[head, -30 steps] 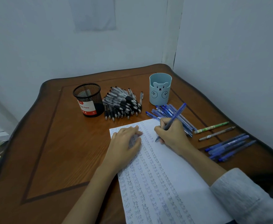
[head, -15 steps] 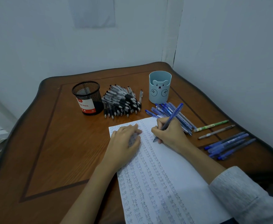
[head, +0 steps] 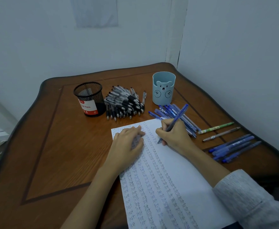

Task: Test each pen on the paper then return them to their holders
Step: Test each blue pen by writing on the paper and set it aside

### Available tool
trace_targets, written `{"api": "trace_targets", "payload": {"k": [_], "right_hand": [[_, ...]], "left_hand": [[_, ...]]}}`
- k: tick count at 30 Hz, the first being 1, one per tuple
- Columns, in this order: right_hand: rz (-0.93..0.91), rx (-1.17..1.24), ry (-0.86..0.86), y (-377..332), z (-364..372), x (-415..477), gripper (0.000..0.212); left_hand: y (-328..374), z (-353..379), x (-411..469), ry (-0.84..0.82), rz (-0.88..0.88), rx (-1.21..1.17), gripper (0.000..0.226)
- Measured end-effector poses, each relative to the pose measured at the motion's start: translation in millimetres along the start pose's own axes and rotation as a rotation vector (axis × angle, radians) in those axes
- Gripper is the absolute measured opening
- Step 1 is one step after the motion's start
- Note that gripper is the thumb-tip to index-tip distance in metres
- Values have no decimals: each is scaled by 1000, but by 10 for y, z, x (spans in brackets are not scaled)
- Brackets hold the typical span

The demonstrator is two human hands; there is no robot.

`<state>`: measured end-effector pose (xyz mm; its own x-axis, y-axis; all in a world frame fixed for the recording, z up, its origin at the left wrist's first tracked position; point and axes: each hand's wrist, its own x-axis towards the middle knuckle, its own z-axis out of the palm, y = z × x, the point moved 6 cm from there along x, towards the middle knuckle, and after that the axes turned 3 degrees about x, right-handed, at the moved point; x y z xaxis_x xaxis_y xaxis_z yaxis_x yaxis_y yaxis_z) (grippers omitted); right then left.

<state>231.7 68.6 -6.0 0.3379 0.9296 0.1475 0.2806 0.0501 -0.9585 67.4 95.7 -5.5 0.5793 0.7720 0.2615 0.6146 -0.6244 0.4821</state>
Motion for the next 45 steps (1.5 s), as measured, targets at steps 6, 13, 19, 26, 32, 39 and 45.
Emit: {"api": "trace_targets", "payload": {"k": [6,13,19,26,32,39,45], "right_hand": [[-23,15,13,-20,1,3,29],[-26,17,26,14,-5,9,27],[-12,44,36,4,-6,0,31],[120,362,42,-4,-34,-9,32],[73,331,11,-22,-54,-3,26],[28,253,-27,-20,-30,-10,28],[29,270,-79,-36,-8,-20,32]], "left_hand": [[-7,1,0,2,0,4,35],[-9,3,-2,9,2,-10,35],[-14,-5,-7,13,1,-26,35],[-30,-15,-6,23,-2,-67,31],[-52,-13,-6,22,-5,-98,26],[-52,-16,-9,35,-10,-97,28],[-71,-6,-10,40,-21,-125,22]]}}
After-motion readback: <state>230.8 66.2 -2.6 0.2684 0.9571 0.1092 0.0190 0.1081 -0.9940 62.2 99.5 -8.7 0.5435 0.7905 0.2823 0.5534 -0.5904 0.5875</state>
